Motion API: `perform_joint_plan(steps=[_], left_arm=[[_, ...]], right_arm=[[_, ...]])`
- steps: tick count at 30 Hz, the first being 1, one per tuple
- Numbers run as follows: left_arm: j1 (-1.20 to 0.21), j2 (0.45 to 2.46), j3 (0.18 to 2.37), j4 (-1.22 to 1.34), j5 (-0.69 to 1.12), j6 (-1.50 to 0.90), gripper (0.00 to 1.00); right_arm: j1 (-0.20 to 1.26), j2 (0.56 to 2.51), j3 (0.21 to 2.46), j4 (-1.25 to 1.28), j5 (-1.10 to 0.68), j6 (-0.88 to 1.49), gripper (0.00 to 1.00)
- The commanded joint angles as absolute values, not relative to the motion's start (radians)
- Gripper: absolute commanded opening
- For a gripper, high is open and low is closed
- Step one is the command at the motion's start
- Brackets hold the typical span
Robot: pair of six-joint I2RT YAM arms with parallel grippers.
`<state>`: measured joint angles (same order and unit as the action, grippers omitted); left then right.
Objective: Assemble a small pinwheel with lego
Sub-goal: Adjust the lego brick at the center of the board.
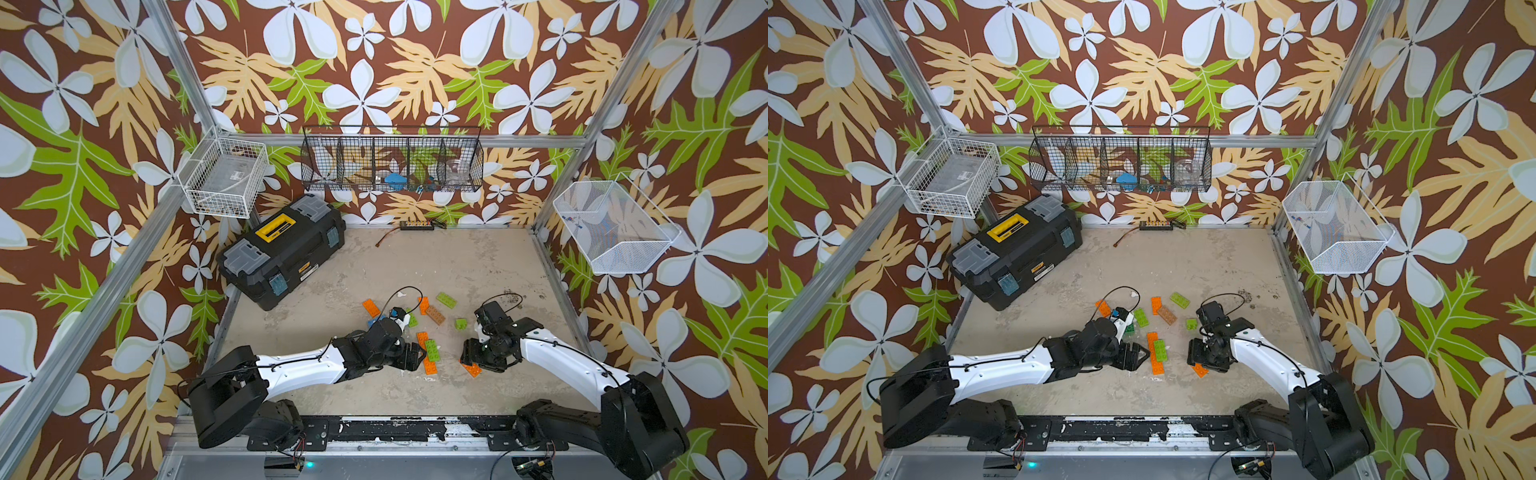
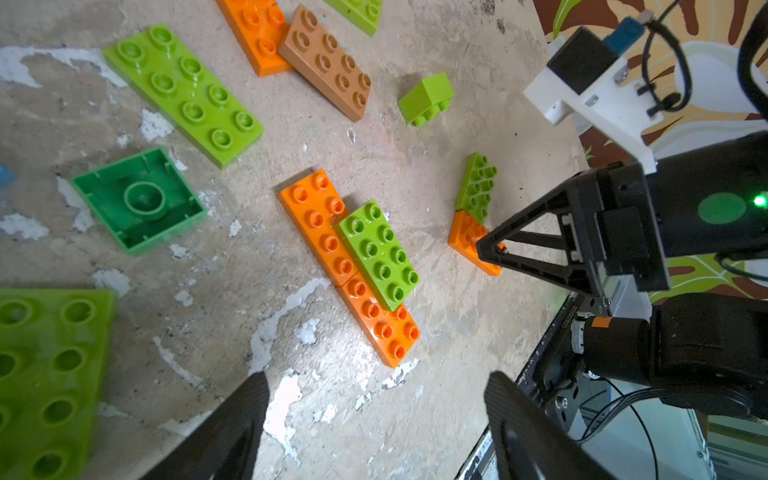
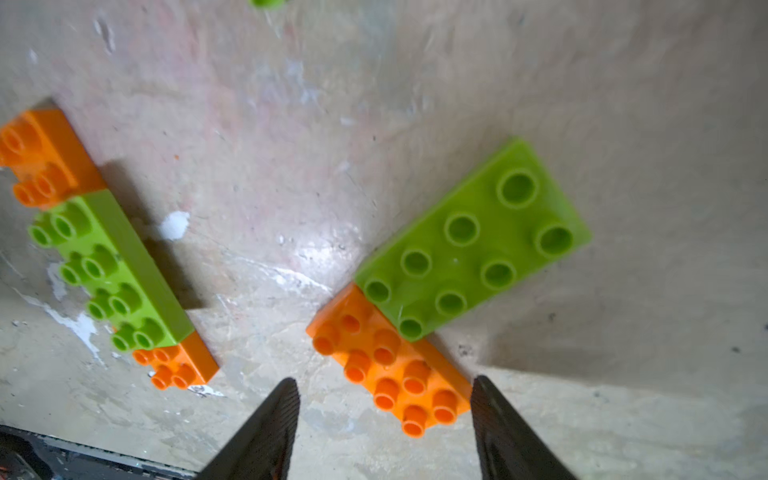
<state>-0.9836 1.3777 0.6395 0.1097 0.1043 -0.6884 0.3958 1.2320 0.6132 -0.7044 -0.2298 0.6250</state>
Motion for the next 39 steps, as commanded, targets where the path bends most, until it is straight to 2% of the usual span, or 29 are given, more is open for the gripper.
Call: perform_joint_plan(steps=[1,5,12,16,20,26,30,33,39], left_arm=[[-0.983,1.363,0.626,0.14,0.114,-0.704,0.84],[-0.982,1.355,0.617,0.136,0.111,-0.707,0.84],[-0.982,1.351,0.619,0.133,0.1,-0.708,0.84],[-0.982,1.35,0.615,0.133,0.1,-0.711,0.84],[-0.952,1.311,0.568,0.178,0.135,-0.742,0.84],[-0.764,1.226,0.415,0.382,0.341,-0.87,0.83],[-0.682,1.2,0.331,0.526,0.44,-0.96,0.83],[-0.662,1.201,0.286,0.61,0.475,-1.009,0.83],[-0.649,1.175,0.247,0.607,0.456,-1.016,0.83]], right_arm=[[0.408,1.23,0.599,-0.7,-0.217,0.653,0.67],[0.445,1.238,0.583,-0.624,-0.312,0.652,0.67],[0.597,1.269,0.616,-0.504,-0.44,0.7,0.66],[0.612,1.271,0.65,-0.521,-0.381,0.689,0.64],[0.612,1.256,0.709,-0.637,-0.257,0.61,0.57],[0.619,1.33,0.779,-0.755,-0.15,0.48,0.39],[0.63,1.363,0.803,-0.76,-0.167,0.435,0.32],[0.668,1.393,0.819,-0.764,-0.169,0.419,0.29],[0.719,1.445,0.828,-0.769,-0.114,0.417,0.26]])
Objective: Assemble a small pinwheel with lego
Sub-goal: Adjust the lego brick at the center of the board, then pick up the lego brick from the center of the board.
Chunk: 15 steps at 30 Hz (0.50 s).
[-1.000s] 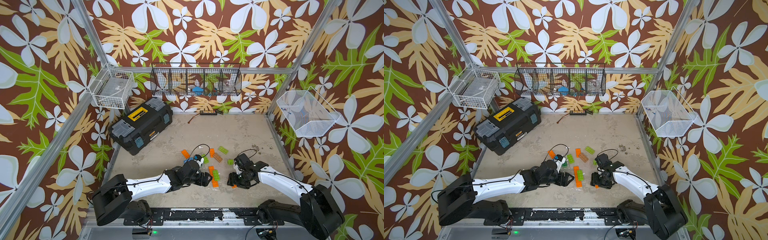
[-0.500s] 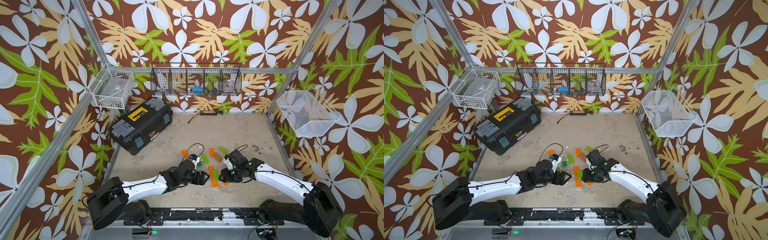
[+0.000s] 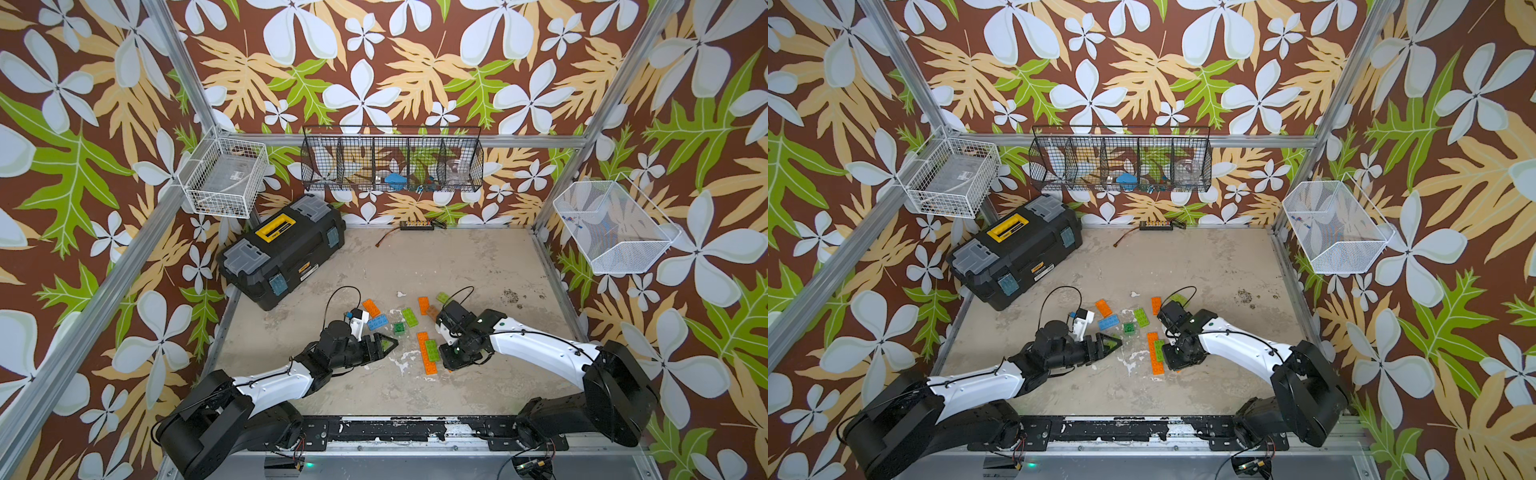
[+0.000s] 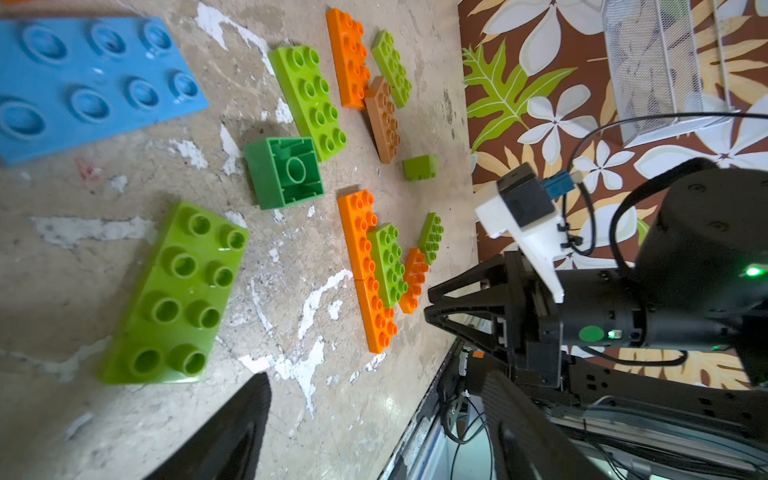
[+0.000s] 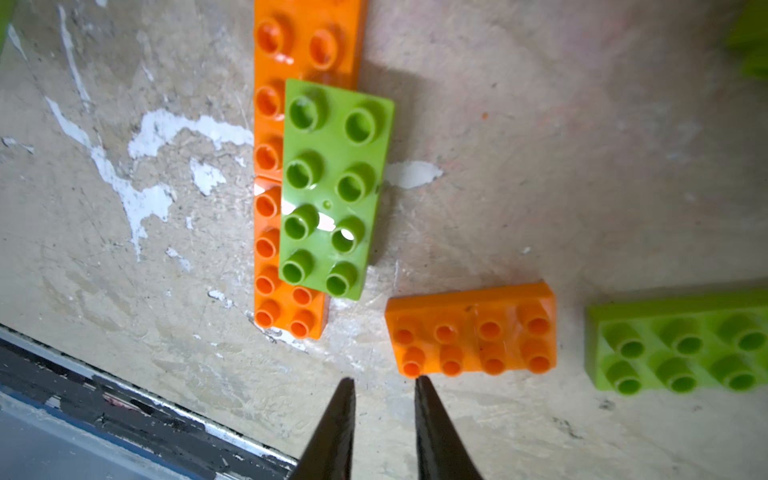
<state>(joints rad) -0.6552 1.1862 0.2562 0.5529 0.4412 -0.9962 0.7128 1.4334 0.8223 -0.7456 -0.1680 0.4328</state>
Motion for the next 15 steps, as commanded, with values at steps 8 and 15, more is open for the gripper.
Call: perform_joint_plan(steps=[8,15], left_arm=[[-0.647,1.169,0.242,0.594,0.447,-1.009,0.82],[-0.647,1.167,0.237,0.595,0.442,-1.011,0.83]], right_arm=[[0.721,1.472,0.826,-0.754,-0.105,0.407,0.25],[0.724,1.486,0.822,-0.739,-0.115,0.409,0.24]])
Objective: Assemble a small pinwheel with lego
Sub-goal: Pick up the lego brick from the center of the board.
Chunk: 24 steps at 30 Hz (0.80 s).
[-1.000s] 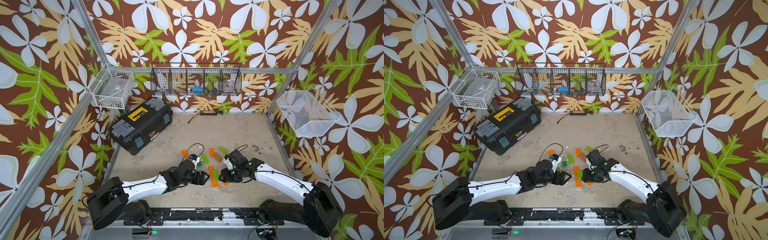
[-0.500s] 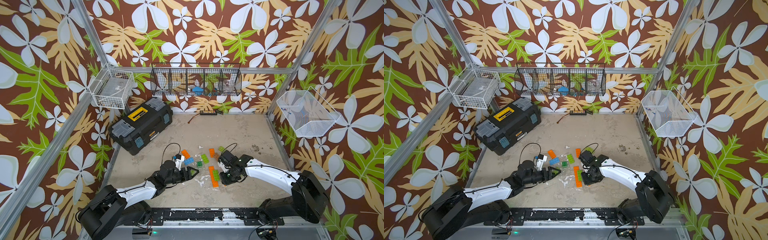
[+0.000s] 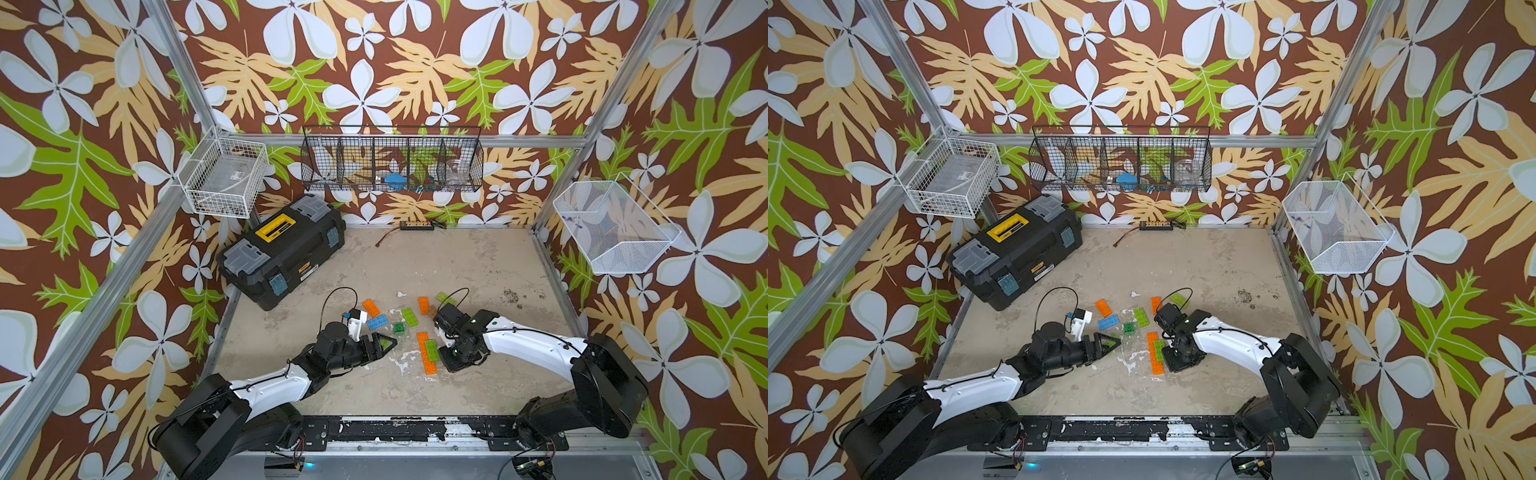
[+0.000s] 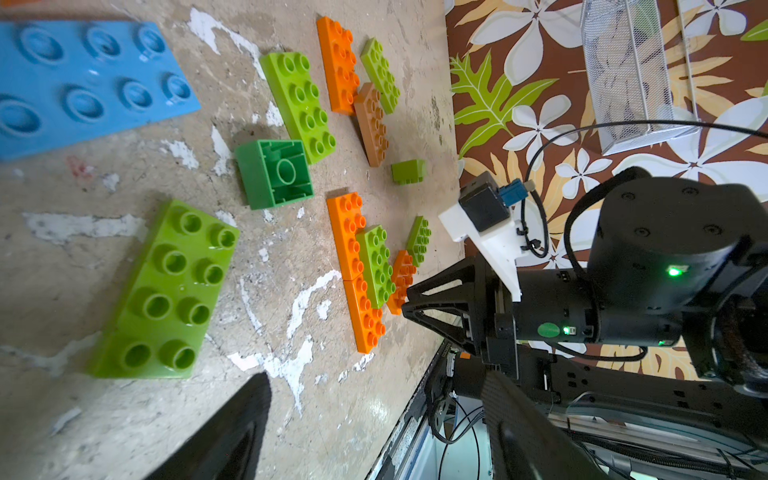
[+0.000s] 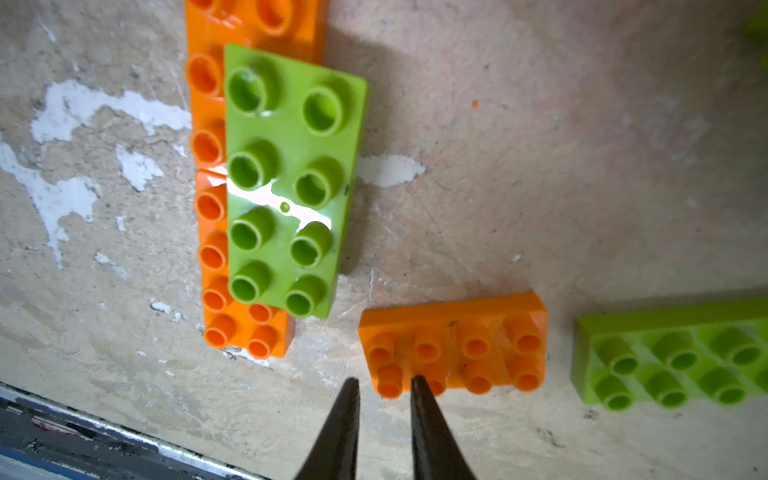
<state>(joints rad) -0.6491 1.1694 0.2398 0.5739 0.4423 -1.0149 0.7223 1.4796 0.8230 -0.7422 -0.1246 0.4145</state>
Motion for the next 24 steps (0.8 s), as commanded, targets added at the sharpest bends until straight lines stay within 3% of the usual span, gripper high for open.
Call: perform_joint_plan(steps=[1,15,20,24], left_arm=[[-0.647,1.167,0.236,0.595,0.442,-1.011,0.82],[-0.654,1.153,0.276,0.511,0.424,-0.945,0.82],[-0.795,1.076,0.382,0.228,0.175,-0.795,0.82],[-0.904,1.033,0.393,0.164,0.023,-0.78,0.82]], right_arm=[[0.724,1.491,0.823,-0.738,-0.115,0.408,0.24],[0.763,1.536,0.831,-0.786,-0.034,0.428,0.22],[0.784,1.542,0.831,-0.797,-0.01,0.443,0.19],[0.793,1.548,0.833,-0.802,-0.001,0.447,0.17]])
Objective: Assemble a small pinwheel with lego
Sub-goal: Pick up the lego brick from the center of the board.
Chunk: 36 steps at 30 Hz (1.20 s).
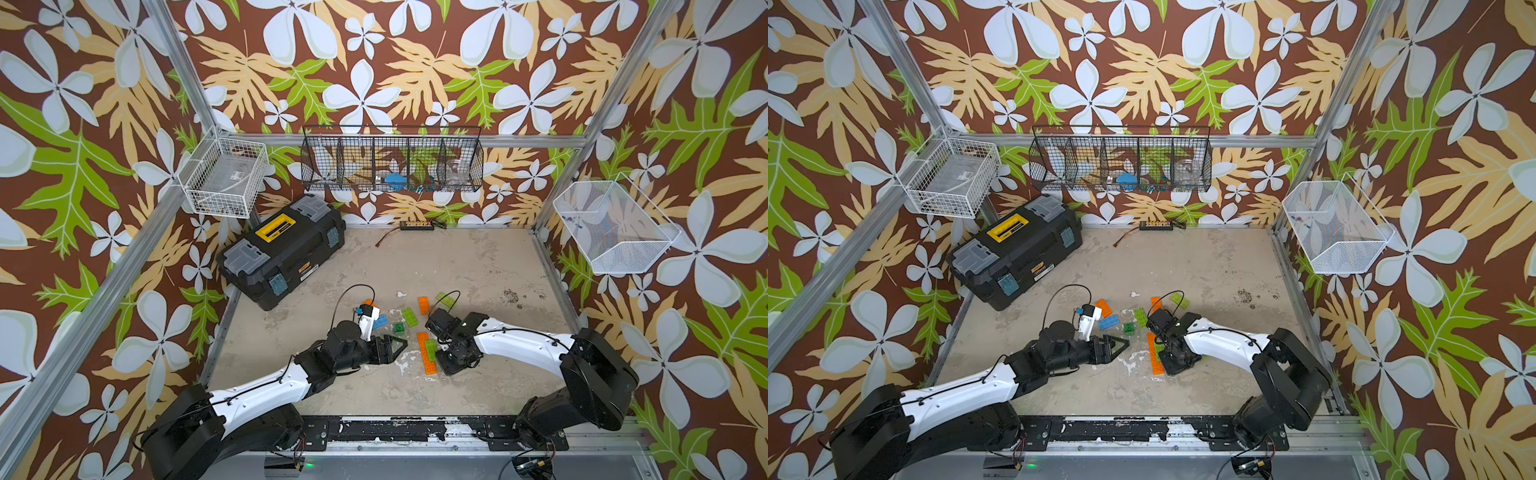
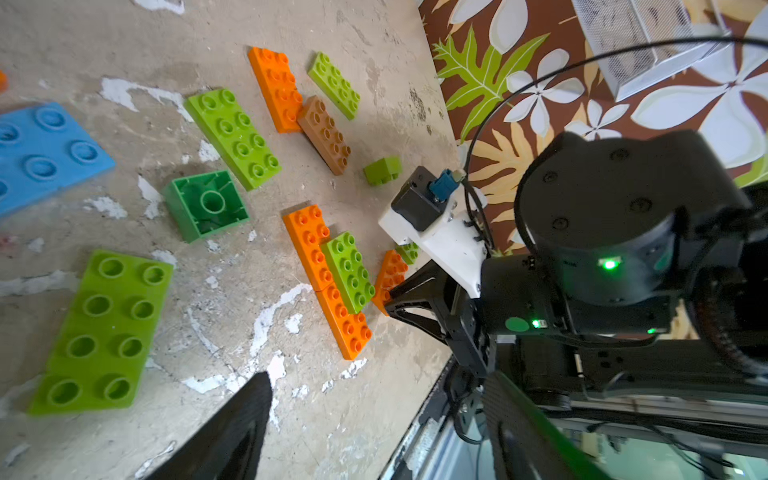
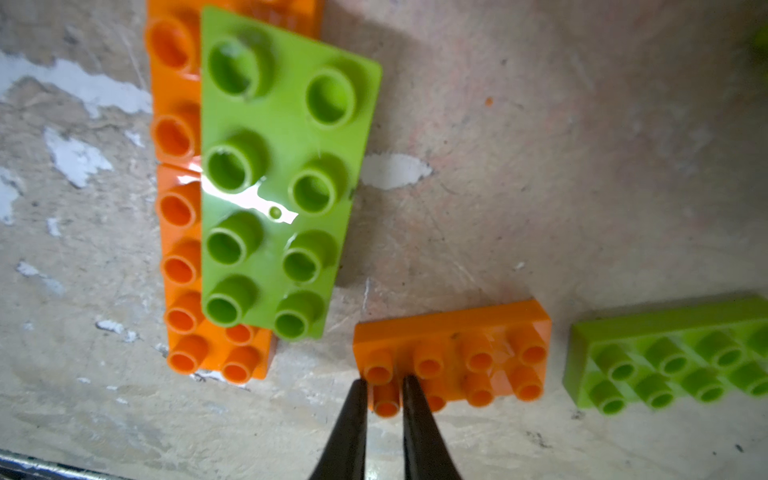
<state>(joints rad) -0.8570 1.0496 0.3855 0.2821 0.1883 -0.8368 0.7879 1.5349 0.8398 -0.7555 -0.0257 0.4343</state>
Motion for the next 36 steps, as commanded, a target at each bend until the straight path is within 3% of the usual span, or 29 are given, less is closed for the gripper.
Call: perform_joint_plan(steps=[1,5,11,29,36], left_arm=[[-0.939,1.03,0.402,0.145,-0.023,-0.774,0.82],[-1.067,1.031,0.433,0.1,-0.167,-0.755,0.82],[-1.151,1.014,0.416,0.094,-0.254,-0.735,0.82],[-1.152,1.094,0.469,0.096,-0.234,-0.717,0.83],[-1.092,1.157,0.525,0.121,-0.157,-0.691,0.84]], right_arm=[[0.796,1.549,0.833,-0.804,0.0,0.448,0.16],[0.801,1.557,0.834,-0.804,0.005,0.451,0.15],[0.809,1.557,0.834,-0.811,0.015,0.455,0.15],[0.822,1.501,0.876,-0.833,0.046,0.518,0.11],[0.756,1.467,0.956,-0.87,0.061,0.522,0.11]])
